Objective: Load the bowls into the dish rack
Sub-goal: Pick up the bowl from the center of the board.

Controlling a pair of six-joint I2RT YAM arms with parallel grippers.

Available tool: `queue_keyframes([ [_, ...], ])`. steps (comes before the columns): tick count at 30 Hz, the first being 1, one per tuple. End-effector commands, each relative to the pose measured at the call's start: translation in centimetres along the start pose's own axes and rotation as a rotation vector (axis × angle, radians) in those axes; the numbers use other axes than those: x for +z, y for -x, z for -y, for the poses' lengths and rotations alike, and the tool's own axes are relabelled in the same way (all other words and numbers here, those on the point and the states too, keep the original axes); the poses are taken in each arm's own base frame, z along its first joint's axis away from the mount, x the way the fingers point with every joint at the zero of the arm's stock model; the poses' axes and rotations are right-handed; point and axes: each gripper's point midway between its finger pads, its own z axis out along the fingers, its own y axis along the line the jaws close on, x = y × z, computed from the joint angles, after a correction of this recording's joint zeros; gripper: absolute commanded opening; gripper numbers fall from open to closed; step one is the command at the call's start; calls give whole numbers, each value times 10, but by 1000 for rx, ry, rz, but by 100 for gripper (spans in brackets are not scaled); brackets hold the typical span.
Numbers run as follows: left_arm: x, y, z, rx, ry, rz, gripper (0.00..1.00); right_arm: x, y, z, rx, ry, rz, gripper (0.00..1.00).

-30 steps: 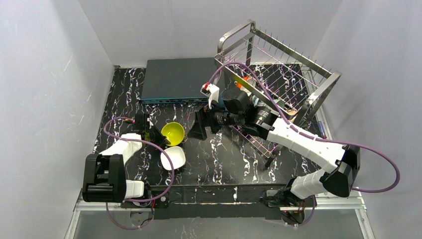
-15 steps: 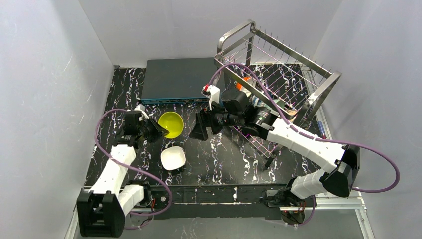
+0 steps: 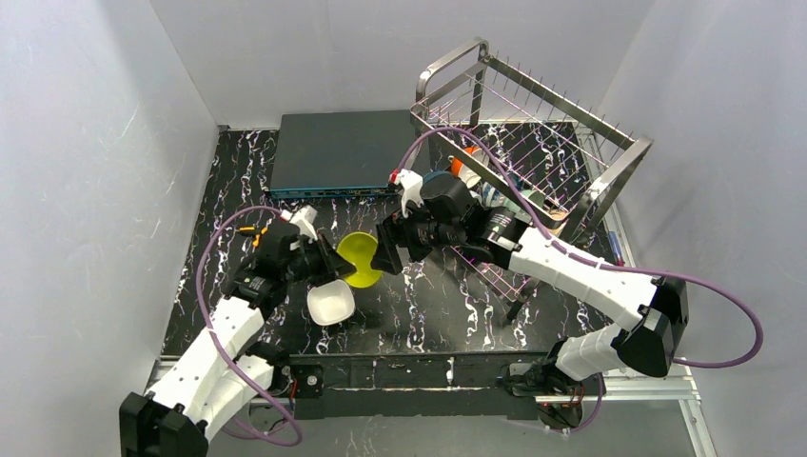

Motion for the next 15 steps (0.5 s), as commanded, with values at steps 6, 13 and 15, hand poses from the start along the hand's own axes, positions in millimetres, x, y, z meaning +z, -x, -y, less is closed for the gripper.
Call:
queue_keyframes([
  [6,1,-14,47,160,-23,-48,0,-1,-18,36,-50,-165,-56,95],
  [13,8,-28,64,217,-28,-77,0,-2,-35,65,-73,-299,-132,86],
  [15,10,-31,66,227,-30,-72,0,0,-41,69,-83,-308,-158,81],
])
